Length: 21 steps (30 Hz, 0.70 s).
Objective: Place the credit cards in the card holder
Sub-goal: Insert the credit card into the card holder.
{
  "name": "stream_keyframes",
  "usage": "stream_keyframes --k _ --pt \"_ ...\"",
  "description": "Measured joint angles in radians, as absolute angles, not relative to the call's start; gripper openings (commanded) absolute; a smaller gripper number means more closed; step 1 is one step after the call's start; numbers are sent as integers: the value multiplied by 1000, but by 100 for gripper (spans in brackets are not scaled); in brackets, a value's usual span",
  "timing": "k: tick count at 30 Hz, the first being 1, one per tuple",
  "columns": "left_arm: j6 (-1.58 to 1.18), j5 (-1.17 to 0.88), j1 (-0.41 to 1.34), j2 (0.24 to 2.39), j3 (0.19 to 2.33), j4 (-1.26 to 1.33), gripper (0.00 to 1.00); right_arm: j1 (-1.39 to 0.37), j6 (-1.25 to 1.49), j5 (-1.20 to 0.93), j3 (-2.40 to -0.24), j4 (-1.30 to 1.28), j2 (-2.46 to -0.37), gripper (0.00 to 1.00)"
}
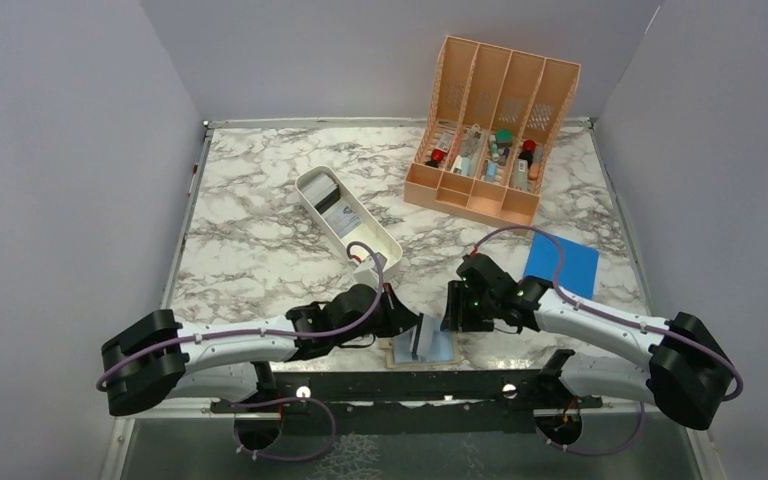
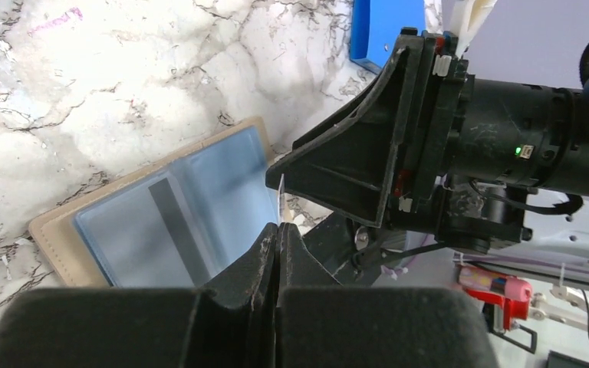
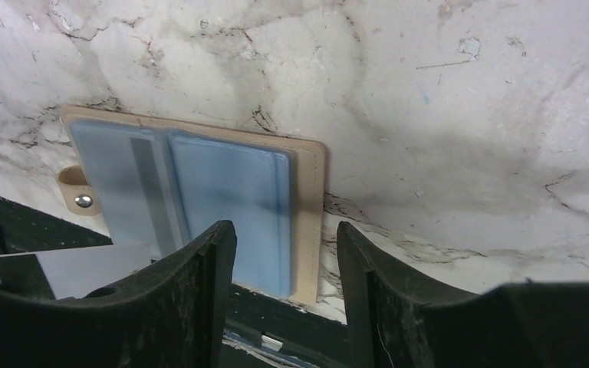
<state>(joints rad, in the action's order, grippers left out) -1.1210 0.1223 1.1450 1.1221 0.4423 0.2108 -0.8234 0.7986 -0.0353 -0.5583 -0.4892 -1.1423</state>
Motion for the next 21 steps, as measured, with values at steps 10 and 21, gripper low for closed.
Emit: stream_keyframes --k 10,21 --pt "-1198 259 1187 1147 379 250 0 -802 786 -37 -513 -417 -1155 52" --pt "-1237 322 1200 1174 349 245 0 -791 796 -50 -497 -350 -1173 51"
